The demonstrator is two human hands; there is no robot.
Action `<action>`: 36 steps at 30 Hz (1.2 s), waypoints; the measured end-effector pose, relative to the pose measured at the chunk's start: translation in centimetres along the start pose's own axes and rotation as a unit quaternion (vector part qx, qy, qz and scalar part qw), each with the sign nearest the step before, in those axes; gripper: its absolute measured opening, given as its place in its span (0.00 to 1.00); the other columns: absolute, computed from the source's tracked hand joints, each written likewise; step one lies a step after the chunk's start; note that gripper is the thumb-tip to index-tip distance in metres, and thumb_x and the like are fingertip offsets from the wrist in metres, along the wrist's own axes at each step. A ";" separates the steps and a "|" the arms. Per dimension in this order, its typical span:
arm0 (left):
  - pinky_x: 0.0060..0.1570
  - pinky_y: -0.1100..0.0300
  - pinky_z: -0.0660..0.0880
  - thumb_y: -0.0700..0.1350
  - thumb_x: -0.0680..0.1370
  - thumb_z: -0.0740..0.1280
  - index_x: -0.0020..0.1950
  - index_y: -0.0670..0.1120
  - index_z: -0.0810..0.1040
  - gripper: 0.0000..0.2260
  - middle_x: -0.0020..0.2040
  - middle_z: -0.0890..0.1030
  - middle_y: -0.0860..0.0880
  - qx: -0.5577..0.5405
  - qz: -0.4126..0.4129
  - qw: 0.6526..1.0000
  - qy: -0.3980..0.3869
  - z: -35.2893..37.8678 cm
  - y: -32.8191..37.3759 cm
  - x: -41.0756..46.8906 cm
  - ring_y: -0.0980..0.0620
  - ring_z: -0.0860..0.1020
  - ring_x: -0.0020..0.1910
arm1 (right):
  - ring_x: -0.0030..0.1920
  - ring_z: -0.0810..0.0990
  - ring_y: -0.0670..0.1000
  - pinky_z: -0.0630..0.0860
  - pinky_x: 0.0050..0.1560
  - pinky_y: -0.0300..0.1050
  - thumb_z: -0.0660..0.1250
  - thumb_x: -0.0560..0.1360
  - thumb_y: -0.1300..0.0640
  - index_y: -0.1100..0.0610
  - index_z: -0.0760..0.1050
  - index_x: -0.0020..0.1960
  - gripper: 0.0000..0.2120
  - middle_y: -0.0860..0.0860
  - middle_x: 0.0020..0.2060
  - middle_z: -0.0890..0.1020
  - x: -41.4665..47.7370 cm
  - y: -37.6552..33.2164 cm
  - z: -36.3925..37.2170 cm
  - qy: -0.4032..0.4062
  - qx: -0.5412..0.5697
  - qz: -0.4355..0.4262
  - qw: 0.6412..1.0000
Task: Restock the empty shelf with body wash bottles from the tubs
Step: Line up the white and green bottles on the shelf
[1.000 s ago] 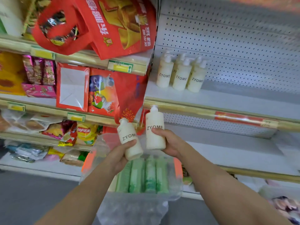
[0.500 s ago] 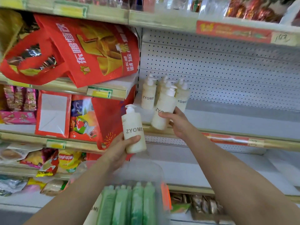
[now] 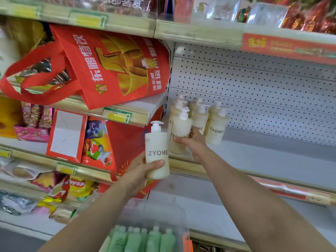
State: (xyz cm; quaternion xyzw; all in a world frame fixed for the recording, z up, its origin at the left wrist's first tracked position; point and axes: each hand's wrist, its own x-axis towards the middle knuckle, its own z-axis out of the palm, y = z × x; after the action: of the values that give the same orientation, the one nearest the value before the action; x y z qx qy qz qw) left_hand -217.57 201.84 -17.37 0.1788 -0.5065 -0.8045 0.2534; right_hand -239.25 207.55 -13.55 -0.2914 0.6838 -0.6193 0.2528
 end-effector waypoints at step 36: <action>0.52 0.53 0.78 0.45 0.74 0.72 0.66 0.43 0.75 0.21 0.59 0.83 0.46 0.069 -0.053 0.984 -0.158 6.2 -1.6 -0.9 0.48 0.81 0.58 | 0.58 0.83 0.54 0.78 0.63 0.53 0.72 0.75 0.49 0.59 0.79 0.62 0.20 0.54 0.55 0.85 -11.3 -2.2 -4.2 -0.132 -0.022 0.093 0.987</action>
State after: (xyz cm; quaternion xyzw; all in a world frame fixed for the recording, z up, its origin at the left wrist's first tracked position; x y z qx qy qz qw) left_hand -220.61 207.43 -16.18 0.0931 -0.5839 -0.7984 0.1142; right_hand -234.05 218.41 -11.14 -0.3114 0.6817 -0.5344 0.3907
